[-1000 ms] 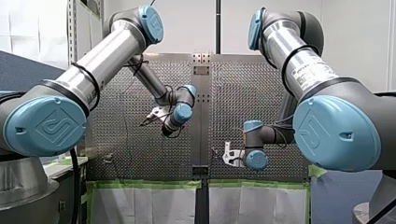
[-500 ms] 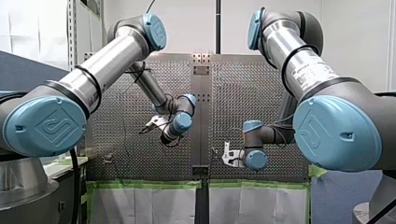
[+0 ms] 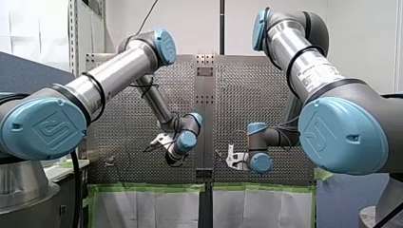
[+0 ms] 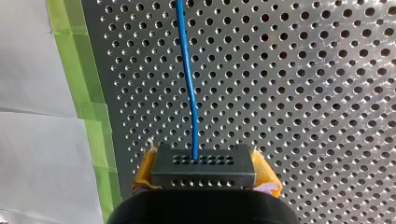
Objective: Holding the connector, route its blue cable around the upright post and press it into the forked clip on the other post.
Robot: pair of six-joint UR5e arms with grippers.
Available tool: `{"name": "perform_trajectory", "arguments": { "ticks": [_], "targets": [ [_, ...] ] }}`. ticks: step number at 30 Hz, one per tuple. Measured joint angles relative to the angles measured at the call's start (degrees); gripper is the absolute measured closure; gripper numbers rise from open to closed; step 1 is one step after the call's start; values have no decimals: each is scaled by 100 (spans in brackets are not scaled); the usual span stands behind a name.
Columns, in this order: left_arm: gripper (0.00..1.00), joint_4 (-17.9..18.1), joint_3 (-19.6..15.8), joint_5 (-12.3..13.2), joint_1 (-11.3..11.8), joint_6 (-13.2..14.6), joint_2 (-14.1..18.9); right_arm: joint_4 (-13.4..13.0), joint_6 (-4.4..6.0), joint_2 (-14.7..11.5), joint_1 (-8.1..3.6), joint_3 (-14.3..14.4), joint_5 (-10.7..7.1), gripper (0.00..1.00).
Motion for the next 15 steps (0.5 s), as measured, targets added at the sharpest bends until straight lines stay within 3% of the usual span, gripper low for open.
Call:
{"name": "perform_trajectory", "arguments": {
  "ticks": [9, 15],
  "targets": [
    [0, 109, -1, 255, -92, -119, -167, 0, 0, 0, -1, -2, 0, 100],
    [0, 155, 3, 503, -106, -342, -168, 0, -5, 0, -5, 0, 0, 100]
  ]
}}
